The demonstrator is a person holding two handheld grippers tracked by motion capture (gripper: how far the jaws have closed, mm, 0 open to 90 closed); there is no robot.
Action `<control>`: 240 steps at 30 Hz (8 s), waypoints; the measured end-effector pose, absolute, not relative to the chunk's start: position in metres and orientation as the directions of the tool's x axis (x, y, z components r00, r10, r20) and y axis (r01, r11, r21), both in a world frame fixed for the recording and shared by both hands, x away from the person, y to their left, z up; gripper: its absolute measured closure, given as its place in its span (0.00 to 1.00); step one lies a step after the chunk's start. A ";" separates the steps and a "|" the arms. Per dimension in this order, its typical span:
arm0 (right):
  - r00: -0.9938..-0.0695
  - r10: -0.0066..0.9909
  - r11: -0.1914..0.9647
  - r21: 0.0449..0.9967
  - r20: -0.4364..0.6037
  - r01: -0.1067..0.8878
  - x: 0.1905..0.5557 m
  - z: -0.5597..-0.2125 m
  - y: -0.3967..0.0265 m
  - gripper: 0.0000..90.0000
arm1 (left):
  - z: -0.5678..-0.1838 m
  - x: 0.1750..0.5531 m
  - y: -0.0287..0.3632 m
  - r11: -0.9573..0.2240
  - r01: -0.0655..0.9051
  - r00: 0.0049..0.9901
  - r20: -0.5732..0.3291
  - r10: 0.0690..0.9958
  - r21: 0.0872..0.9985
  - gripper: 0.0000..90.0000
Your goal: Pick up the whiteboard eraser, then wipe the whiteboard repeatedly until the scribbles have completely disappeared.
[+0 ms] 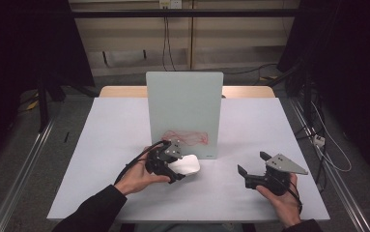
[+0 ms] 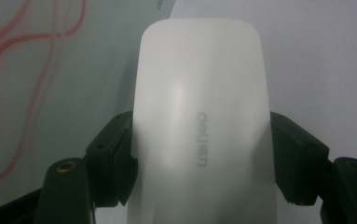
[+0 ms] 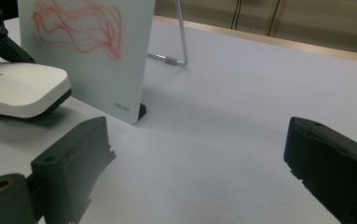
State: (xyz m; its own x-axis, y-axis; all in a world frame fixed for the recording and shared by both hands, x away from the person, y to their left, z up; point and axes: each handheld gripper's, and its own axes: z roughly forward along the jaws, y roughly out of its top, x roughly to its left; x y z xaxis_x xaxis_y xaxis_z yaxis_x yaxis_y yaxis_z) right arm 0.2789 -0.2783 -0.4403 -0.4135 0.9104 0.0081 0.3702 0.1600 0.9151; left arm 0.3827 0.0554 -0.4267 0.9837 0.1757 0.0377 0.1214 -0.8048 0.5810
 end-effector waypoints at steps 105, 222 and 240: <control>-0.418 0.908 0.150 0.915 0.023 0.375 0.279 -0.441 -0.278 0.07 | -0.408 0.381 0.085 -0.627 -0.071 0.712 0.480 0.513 0.776 0.34; -0.429 0.903 0.149 0.915 0.028 0.374 0.279 -0.440 -0.277 0.07 | -0.432 0.376 0.062 -0.598 -0.041 0.806 0.380 0.453 0.800 0.34; -0.429 0.903 0.149 0.916 0.028 0.373 0.279 -0.440 -0.277 0.07 | -0.443 0.373 0.042 -0.621 -0.042 0.849 0.356 0.390 0.782 0.34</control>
State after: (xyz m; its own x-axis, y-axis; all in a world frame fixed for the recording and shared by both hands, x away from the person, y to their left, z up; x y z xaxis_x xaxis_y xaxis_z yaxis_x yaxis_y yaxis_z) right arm 0.2795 -0.2772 -0.4404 -0.4286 0.9030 0.0282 0.3732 0.1485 0.9158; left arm 0.3728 0.0416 -0.4429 0.8490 0.3905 0.3560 -0.0422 -0.6214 0.7823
